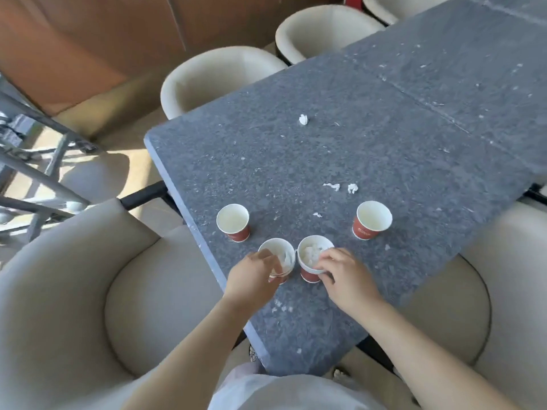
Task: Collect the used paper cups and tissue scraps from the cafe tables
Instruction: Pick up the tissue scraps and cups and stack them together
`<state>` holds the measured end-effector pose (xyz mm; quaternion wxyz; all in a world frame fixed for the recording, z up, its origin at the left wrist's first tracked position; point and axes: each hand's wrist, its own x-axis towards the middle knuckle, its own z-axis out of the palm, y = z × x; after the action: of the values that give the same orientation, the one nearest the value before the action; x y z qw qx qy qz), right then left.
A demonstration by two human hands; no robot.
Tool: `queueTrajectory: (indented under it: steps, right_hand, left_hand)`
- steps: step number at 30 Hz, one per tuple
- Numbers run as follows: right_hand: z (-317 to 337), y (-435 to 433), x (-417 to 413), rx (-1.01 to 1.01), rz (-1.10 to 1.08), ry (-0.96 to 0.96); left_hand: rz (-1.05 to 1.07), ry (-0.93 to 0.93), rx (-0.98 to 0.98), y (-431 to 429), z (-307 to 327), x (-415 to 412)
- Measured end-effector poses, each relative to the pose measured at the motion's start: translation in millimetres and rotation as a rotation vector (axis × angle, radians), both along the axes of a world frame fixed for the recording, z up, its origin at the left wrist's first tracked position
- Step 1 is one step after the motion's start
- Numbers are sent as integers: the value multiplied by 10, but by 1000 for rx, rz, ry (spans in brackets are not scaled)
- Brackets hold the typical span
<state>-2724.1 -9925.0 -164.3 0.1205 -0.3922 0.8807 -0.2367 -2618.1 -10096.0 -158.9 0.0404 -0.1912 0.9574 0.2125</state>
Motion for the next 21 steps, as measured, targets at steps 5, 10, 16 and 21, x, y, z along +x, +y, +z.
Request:
queueTrajectory:
  steps: [5, 10, 16, 21]
  right_hand:
    - [-43, -29, 156, 75, -92, -14]
    - [82, -93, 202, 3, -193, -34]
    - [319, -240, -114, -35, -225, -7]
    - [426, -378, -594, -72, -211, 51]
  left_hand:
    - [-213, -41, -26, -221, -180, -40]
    - [-183, 171, 63, -335, -62, -177]
    - [-195, 322, 143, -437, 146, -603]
    - [-242, 261, 155, -560, 152, -990]
